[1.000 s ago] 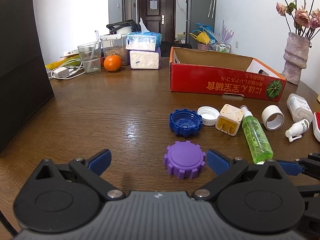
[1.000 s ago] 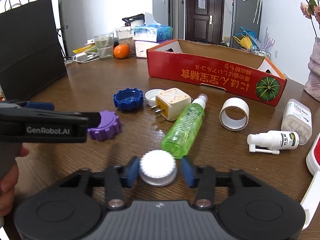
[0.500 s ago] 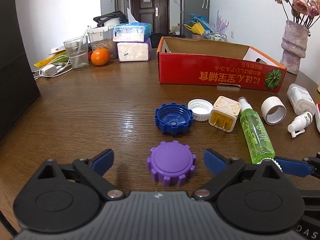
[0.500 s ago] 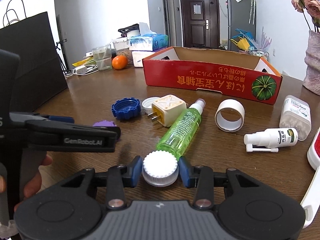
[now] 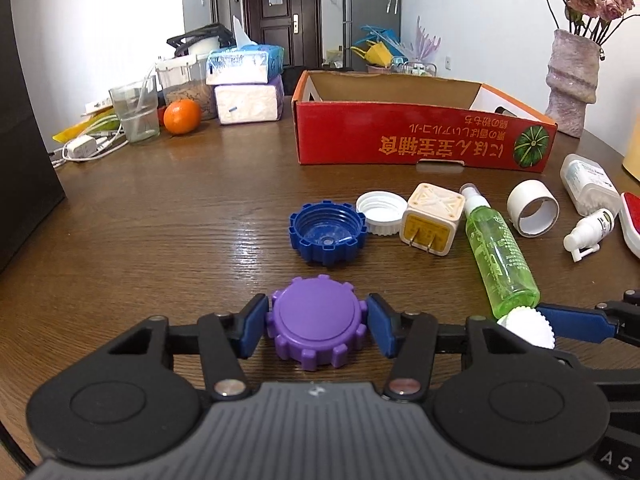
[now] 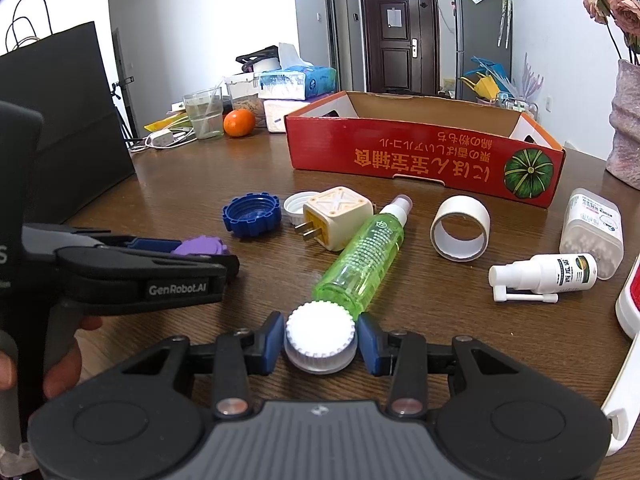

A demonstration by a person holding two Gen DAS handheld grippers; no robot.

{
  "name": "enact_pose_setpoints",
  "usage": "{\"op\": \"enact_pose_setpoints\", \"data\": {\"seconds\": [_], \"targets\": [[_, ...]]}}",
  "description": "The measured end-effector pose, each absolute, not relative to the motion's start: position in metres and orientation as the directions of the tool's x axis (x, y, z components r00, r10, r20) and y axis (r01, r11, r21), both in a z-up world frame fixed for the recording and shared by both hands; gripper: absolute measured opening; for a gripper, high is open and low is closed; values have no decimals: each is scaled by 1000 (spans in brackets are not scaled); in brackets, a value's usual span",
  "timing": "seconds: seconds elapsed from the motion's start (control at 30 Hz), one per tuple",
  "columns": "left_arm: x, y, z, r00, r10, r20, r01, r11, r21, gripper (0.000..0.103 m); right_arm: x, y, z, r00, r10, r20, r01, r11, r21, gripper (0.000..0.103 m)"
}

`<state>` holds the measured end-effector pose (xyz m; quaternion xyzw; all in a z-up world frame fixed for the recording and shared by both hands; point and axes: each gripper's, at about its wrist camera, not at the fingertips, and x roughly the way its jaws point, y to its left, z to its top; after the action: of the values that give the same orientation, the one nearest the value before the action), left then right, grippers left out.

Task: Organize rigid objects
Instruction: 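Close the left tool on the purple cap while the right tool grips the white cap, then carry the purple cap and white cap over the red cardboard box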

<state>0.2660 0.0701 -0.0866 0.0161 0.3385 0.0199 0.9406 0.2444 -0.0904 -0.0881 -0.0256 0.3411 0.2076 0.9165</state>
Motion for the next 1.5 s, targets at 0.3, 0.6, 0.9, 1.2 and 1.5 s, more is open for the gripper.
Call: {"op": "enact_pose_setpoints", "data": {"seconds": [0.3,0.6,0.9,1.2,1.5], "targets": [[259,70,-83,782,62,-620,-38,998,52,55,243,-90,-88,687,362,-631,-400,912,88,39],[248,69,-79,784,64,-617,-47,998,44,55,234,-92,-85,702,367,-610,-401,912,88,39],[236,61,-68,796,66,-602,-47,998,46,55,221,-102,-76,727,369,-579,-388,917,97,39],[231,48,-42,831,48,-554,-33,999,38,55,215,-120,-57,775,345,-530,-355,931,87,39],[237,28,-13,870,14,-493,-7,1000,16,55,218,-137,-31,828,316,-462,-318,945,77,39]]}}
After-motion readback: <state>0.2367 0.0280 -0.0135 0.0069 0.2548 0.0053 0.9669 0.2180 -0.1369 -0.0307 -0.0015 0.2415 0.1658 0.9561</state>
